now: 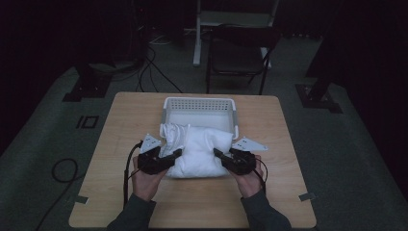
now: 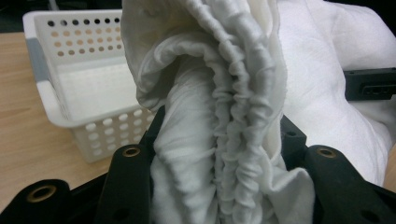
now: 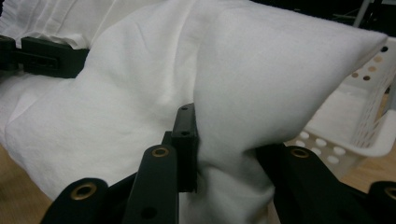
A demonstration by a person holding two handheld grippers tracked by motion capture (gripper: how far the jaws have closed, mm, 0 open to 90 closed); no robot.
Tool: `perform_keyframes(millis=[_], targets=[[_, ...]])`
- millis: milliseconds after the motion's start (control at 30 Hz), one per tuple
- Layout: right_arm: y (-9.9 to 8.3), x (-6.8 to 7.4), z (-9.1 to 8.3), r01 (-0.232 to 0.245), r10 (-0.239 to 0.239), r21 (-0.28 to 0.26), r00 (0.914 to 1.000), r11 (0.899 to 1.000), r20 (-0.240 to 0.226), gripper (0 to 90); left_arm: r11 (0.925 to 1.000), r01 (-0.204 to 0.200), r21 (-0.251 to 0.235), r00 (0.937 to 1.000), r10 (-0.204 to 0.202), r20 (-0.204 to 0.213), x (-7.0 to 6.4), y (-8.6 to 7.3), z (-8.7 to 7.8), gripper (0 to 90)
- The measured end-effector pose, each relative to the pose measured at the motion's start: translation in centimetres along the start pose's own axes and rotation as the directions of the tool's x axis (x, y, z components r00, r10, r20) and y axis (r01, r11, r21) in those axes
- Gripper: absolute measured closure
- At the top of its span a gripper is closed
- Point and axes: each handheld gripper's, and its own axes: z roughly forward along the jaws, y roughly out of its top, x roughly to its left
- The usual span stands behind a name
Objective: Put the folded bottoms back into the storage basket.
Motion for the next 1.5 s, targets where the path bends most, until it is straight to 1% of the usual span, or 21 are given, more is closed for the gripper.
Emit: perform_keyframes(millis=[67, 100, 133, 167, 200, 267, 333, 367, 433, 567, 600, 900, 933, 1033, 1067, 1200, 1233, 1333, 1467, 1500], targets=[[0.4, 0.0, 0.0, 0.008, -0.008, -0.003, 1.0, 1.0, 0.003, 69.6, 1.0, -0.001, -0.004, 1.0, 0.001, 0.001, 0.2, 0.5, 0.0, 53.7], [0.6, 0.0, 0.0, 0.006, -0.006, -0.005, 1.0, 1.0, 0.005, 69.7, 1.0, -0.001, -0.004, 1.0, 0.001, 0.001, 0.2, 0.5, 0.0, 53.8], [0.8, -0.1, 0.0, 0.01, -0.01, -0.009, 0.9999, 1.0, 0.006, 69.6, 1.0, -0.002, -0.008, 1.0, 0.002, 0.002, 0.3, 0.9, -0.1, 53.8], [0.8, -0.1, 0.0, 0.01, -0.01, -0.009, 0.9999, 1.0, 0.006, 69.6, 1.0, -0.002, -0.008, 1.0, 0.002, 0.002, 0.3, 0.9, -0.1, 53.9], [1.3, -0.1, 0.0, 0.011, -0.011, -0.016, 0.9999, 1.0, 0.011, 69.7, 0.9999, -0.005, -0.014, 1.0, 0.005, 0.001, 0.4, 1.4, -0.1, 53.9], [1.7, -0.2, 0.0, 0.013, -0.013, -0.021, 0.9998, 1.0, 0.013, 69.7, 0.9998, -0.005, -0.019, 1.0, 0.005, 0.001, 0.5, 1.9, 0.0, 53.9], [2.2, -0.3, 0.0, 0.014, -0.013, -0.024, 0.9998, 1.0, 0.017, 69.7, 0.9997, -0.005, -0.023, 1.0, 0.005, 0.003, 0.6, 2.1, 0.0, 53.9], [2.2, -0.3, 0.0, 0.014, -0.013, -0.024, 0.9998, 1.0, 0.017, 69.7, 0.9996, 0.0, -0.027, 1.0, 0.0, 0.006, 0.7, 2.3, 0.0, 53.9], [2.8, -0.5, 0.0, 0.015, -0.014, -0.029, 0.9996, 0.999, 0.024, 69.7, 0.9994, 0.011, -0.033, 0.9999, -0.01, 0.011, 1.0, 2.8, 0.2, 54.0], [3.3, -0.7, 0.2, 0.014, -0.014, -0.034, 0.9995, 0.999, 0.027, 69.7, 0.9992, 0.014, -0.037, 0.9999, -0.013, 0.009, 1.2, 3.4, 0.4, 54.0], [3.7, -1.0, 0.4, 0.012, -0.011, -0.034, 0.9995, 0.999, 0.03, 69.8, 0.9992, 0.015, -0.037, 0.9999, -0.014, 0.007, 1.3, 3.7, 0.6, 54.0], [4.7, -1.8, 1.2, -0.005, 0.006, -0.036, 0.9992, 0.999, 0.04, 69.8, 0.9989, 0.02, -0.042, 0.9998, -0.02, 0.0, 2.0, 4.7, 1.4, 54.0], [4.8, -1.9, 1.3, -0.006, 0.008, -0.036, 0.9991, 0.999, 0.042, 69.8, 0.9987, 0.025, -0.044, 0.9997, -0.026, -0.002, 2.2, 4.9, 1.6, 54.0], [4.9, -1.9, 1.4, -0.009, 0.01, -0.036, 0.999, 0.999, 0.044, 69.8, 0.9985, 0.029, -0.047, 0.9996, -0.029, -0.002, 2.3, 5.1, 1.8, 54.0], [5.2, -2.3, 1.8, -0.02, 0.022, -0.037, 0.9987, 0.999, 0.046, 69.8, 0.9981, 0.039, -0.048, 0.9992, -0.039, 0.0, 2.6, 5.2, 2.0, 54.1], [5.6, -2.6, 2.1, -0.025, 0.026, -0.035, 0.9983, 0.999, 0.052, 69.9, 0.9972, 0.056, -0.049, 0.9984, -0.056, -0.002, 3.0, 5.6, 2.6, 54.0], [5.7, -2.8, 2.4, -0.025, 0.027, -0.033, 0.9981, 0.999, 0.056, 69.9, 0.9972, 0.057, -0.048, 0.9984, -0.057, -0.003, 3.2, 5.7, 3.0, 54.0], [5.9, -3.2, 2.7, -0.035, 0.036, -0.031, 0.9974, 0.999, 0.062, 69.9, 0.9973, 0.058, -0.046, 0.9983, -0.058, -0.004, 3.4, 5.8, 3.3, 54.1], [5.9, -3.4, 2.9, -0.039, 0.041, -0.03, 0.997, 0.999, 0.065, 69.9, 0.9972, 0.058, -0.048, 0.9982, -0.058, -0.011, 3.6, 6.1, 3.9, 54.0], [6.0, -3.7, 3.3, -0.047, 0.048, -0.028, 0.9964, 0.999, 0.07, 70.0, 0.9969, 0.062, -0.048, 0.998, -0.063, -0.01, 3.7, 6.2, 4.1, 54.1]])
